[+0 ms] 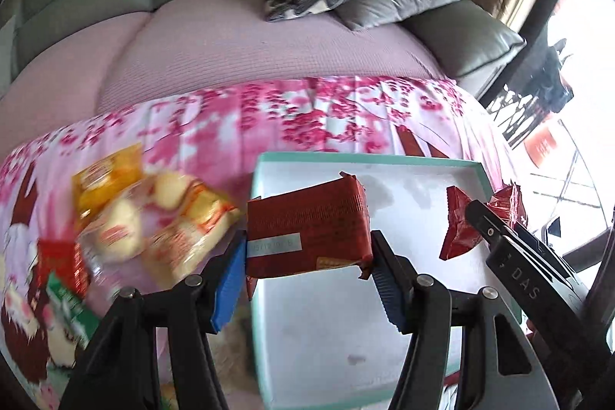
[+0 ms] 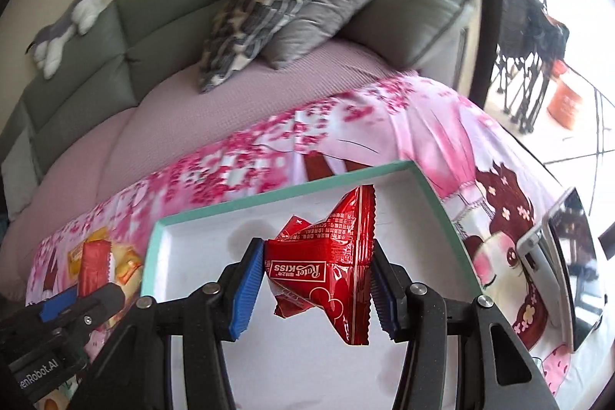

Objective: Organize snacks
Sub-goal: 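Carry both red snacks into the tray and open both tools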

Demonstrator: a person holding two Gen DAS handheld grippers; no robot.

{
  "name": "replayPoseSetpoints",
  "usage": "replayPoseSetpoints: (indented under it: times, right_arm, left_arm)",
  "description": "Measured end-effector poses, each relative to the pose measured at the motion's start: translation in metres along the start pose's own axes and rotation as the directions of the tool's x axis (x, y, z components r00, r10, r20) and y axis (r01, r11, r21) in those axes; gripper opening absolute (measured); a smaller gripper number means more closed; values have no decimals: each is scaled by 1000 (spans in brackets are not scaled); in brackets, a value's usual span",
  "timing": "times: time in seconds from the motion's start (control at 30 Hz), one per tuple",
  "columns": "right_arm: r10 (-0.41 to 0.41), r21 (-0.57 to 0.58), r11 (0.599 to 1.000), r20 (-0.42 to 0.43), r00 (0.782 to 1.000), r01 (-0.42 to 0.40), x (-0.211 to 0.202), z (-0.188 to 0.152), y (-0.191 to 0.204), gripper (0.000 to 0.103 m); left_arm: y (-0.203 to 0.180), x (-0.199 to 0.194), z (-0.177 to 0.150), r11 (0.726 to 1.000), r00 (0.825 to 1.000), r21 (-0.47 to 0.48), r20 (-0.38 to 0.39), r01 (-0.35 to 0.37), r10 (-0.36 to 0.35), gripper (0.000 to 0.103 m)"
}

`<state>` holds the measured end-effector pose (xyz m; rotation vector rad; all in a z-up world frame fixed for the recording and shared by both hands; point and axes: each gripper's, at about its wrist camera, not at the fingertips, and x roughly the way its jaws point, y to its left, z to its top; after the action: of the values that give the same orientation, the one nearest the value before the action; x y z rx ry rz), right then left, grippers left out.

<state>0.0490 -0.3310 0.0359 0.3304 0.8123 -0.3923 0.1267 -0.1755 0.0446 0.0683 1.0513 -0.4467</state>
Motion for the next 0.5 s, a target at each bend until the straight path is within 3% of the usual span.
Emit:
replayPoseSetpoints:
  times: [0.3, 0.5]
  right_arm:
    - [3, 16, 1000, 16, 1000, -3, 14, 9, -18, 55]
    - [5, -9, 1000, 15, 1000, -5, 21, 9, -13, 57]
  left_arm:
    - [-29, 48, 14, 998, 999, 69, -44, -7, 10, 64]
    - [-33, 59, 20, 997, 999, 80, -40, -20, 23, 64]
